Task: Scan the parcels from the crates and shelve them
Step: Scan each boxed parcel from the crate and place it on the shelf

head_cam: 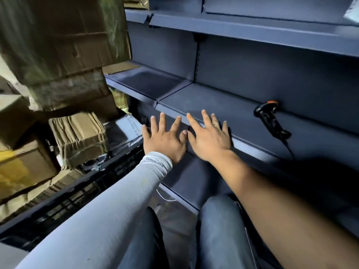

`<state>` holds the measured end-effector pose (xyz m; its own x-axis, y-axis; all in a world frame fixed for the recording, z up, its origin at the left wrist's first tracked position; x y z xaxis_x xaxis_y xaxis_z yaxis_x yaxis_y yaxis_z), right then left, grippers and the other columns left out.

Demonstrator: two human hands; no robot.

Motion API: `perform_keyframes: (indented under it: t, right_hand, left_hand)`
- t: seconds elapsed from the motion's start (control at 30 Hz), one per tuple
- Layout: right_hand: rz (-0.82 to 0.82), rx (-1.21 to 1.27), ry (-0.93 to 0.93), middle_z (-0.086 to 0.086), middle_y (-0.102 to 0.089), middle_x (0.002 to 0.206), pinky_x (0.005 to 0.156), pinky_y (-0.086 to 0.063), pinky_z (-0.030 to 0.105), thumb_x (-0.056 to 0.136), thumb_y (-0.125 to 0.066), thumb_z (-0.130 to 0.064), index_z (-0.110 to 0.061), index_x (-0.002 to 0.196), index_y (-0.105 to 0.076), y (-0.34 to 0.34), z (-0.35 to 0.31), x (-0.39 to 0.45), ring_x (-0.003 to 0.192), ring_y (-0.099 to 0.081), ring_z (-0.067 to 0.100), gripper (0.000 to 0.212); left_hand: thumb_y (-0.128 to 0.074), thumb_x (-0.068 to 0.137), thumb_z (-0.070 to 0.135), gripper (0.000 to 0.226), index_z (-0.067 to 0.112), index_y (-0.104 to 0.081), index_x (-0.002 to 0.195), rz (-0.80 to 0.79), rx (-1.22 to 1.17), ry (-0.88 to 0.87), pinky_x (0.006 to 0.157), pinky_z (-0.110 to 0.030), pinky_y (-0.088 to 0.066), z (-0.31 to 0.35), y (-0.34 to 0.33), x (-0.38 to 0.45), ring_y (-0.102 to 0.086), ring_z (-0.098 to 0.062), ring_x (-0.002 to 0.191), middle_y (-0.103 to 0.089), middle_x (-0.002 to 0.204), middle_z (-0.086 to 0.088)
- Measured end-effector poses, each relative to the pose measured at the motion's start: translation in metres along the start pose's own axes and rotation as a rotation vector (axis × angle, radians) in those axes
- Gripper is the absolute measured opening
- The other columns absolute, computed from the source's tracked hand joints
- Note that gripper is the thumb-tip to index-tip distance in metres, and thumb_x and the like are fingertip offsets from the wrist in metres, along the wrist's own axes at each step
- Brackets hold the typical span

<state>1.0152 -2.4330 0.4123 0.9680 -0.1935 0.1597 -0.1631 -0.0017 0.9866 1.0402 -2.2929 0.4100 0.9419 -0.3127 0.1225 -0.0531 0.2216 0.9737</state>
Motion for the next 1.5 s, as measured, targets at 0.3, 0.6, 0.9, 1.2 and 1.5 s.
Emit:
perform_keyframes:
  t: [0.3,0.6,0.9,1.2,1.5]
  right_hand:
    - [-0.009,0.009,-0.096,0.006,-0.001,0.175,0.124,-0.011,0.062,0.105,-0.023,-0.066,-0.048,0.162,0.001,0.01,0.044,-0.013,0.16,-0.006,0.035,0.064]
    - [0.02,-0.007,-0.167,0.008,-0.001,0.174,0.124,-0.01,0.063,0.105,-0.026,-0.064,-0.046,0.163,-0.003,0.015,0.093,-0.02,0.159,-0.004,0.037,0.064]
    - [0.066,-0.042,-0.282,0.009,-0.008,0.174,0.123,-0.014,0.063,0.104,-0.031,-0.063,-0.046,0.163,-0.011,0.012,0.155,-0.027,0.158,-0.009,0.036,0.064]
    - [0.062,-0.043,-0.448,0.021,-0.01,0.171,0.12,-0.021,0.061,0.102,-0.044,-0.061,-0.045,0.162,-0.017,0.008,0.21,-0.002,0.155,-0.017,0.044,0.068]
    - [0.073,-0.032,-0.566,0.032,-0.041,0.147,0.108,-0.037,0.053,0.098,-0.055,-0.058,-0.029,0.165,-0.008,-0.008,0.229,0.034,0.129,-0.046,0.048,0.087]
  left_hand:
    - [-0.019,0.106,0.061,0.062,0.045,-0.008,0.164,-0.03,-0.031,-0.048,0.126,-0.06,0.003,0.026,0.004,0.001,0.009,-0.035,0.16,0.005,0.175,-0.006]
    - [-0.018,0.106,0.06,0.061,0.046,-0.005,0.164,-0.035,-0.049,-0.125,0.124,-0.061,0.004,0.071,-0.006,0.01,0.009,-0.035,0.16,0.006,0.175,-0.006]
    - [-0.019,0.107,0.059,0.061,0.046,-0.004,0.164,-0.085,-0.078,-0.218,0.124,-0.061,0.003,0.134,-0.035,0.025,0.009,-0.035,0.159,0.005,0.175,-0.006]
    - [-0.02,0.106,0.059,0.061,0.046,-0.005,0.164,-0.124,-0.13,-0.283,0.124,-0.061,0.004,0.186,-0.052,0.054,0.01,-0.035,0.159,0.005,0.175,-0.006]
    - [-0.02,0.105,0.059,0.062,0.045,-0.006,0.164,-0.109,-0.105,-0.342,0.124,-0.063,0.005,0.197,-0.059,0.1,0.01,-0.036,0.159,0.005,0.175,-0.006]
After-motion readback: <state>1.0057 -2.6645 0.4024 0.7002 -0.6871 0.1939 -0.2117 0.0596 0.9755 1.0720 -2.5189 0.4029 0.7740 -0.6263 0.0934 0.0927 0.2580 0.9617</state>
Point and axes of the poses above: each hand's wrist, its own x-axis towards the middle knuckle, its own y-axis out of the back of the hand, z = x × y, the point moved 6 cm from there along x, towards the middle knuckle
